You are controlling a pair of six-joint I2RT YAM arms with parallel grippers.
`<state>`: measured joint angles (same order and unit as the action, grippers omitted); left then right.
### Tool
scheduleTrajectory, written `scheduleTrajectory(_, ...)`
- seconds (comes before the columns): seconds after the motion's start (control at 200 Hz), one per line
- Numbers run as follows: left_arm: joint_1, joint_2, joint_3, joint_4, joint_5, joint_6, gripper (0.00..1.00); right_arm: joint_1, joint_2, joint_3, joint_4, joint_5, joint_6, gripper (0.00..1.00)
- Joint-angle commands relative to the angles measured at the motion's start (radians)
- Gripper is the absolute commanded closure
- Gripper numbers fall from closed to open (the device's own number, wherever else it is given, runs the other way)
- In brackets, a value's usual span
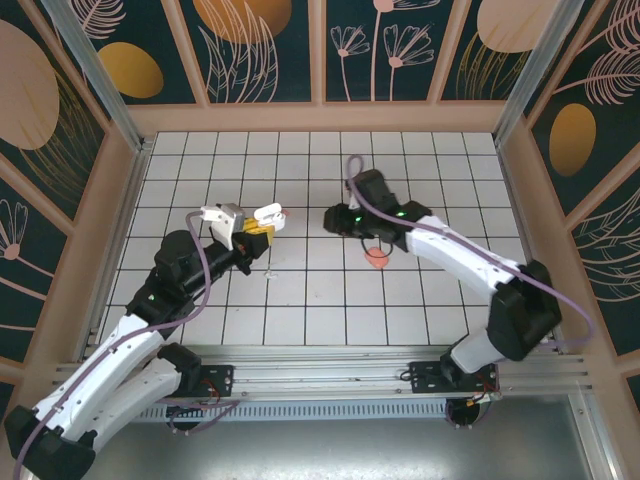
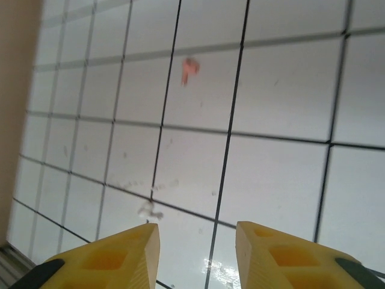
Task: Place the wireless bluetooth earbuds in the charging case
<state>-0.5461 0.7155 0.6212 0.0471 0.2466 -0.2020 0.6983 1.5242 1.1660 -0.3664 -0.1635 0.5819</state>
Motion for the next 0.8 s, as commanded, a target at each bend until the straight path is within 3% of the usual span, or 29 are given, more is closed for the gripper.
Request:
scheduleTrajectory(0.0,-0.001,-0.055,0.038,-0.097,-0.095,0.015,1.00,0.082,0.117,0.049,0.089,-0.029,-0.074,0.63)
scheduleTrajectory(0.34,-0.001,-0.179,0.055,-0.206,-0.158,0.003,1.00,0.218,0.624,0.488,-0.108,-0.078,-0.407,0.62)
scheduleTrajectory(0.55,-0.001,-0.241,0.041,-0.213,-0.152,-0.037,1.00,0.265,0.746,0.606,-0.188,-0.048,-0.467,0.61)
scheduleTrajectory(0.796,-0.001,-0.248,0.024,-0.216,-0.156,-0.039,1.00,0.301,0.777,0.648,-0.242,0.013,-0.485,0.59)
